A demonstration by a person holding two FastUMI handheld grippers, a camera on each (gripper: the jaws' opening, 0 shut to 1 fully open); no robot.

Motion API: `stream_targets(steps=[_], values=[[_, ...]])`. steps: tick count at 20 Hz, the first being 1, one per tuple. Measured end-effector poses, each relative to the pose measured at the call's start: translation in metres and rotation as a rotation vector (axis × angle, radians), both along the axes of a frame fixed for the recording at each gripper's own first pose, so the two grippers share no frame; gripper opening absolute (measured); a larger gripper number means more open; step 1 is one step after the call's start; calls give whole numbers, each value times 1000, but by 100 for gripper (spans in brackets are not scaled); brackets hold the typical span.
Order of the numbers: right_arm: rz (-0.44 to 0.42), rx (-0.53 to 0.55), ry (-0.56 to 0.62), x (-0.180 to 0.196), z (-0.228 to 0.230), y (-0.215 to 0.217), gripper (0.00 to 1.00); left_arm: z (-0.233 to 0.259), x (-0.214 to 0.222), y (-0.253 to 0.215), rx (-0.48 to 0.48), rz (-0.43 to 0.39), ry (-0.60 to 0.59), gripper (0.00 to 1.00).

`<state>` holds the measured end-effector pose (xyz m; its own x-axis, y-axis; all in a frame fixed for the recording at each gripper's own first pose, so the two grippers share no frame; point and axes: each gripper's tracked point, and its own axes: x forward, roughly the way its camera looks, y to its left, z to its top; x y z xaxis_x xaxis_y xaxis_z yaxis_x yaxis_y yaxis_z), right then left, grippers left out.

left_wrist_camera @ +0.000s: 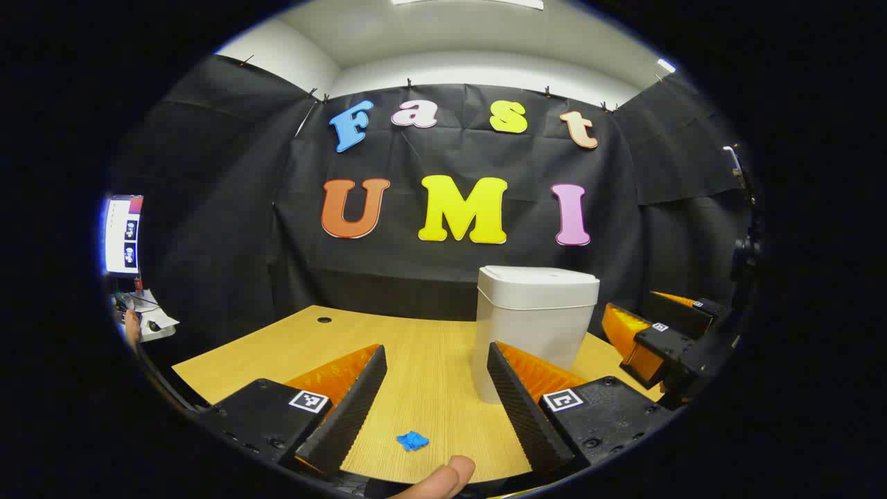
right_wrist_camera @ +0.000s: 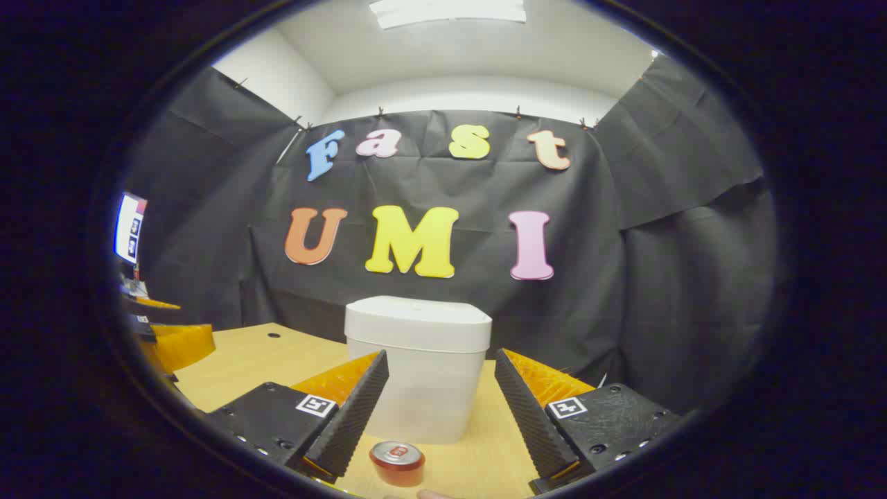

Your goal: Press the lid of the desktop garbage bin to open it, pick up the crumpled paper on the desktop and throw it into the bin, then pick up the pop can on the desktop and drop it into the bin, and finally close the garbage bin lid.

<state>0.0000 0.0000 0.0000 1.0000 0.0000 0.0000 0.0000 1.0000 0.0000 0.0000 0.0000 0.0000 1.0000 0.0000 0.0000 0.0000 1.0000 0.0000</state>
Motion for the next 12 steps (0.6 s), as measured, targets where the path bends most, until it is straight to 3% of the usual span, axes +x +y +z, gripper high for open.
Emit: stream_targets(steps=[3, 4, 7, 9, 12], values=[[-18, 92, 82, 9, -17, -11, 93, -6, -2, 21, -24, 39, 8, 96], [-15, 112, 112, 11, -24, -11, 97, -6, 0, 25, -29, 50, 14, 96], [-15, 116, 153, 15, -32, -13, 92, -8, -1, 33, -33, 64, 13, 96], [-1, 104, 156, 12, -31, -7, 95, -9, 0, 34, -27, 65, 17, 96], [9, 86, 136, 8, -22, -2, 92, -9, 0, 31, -27, 55, 19, 96]])
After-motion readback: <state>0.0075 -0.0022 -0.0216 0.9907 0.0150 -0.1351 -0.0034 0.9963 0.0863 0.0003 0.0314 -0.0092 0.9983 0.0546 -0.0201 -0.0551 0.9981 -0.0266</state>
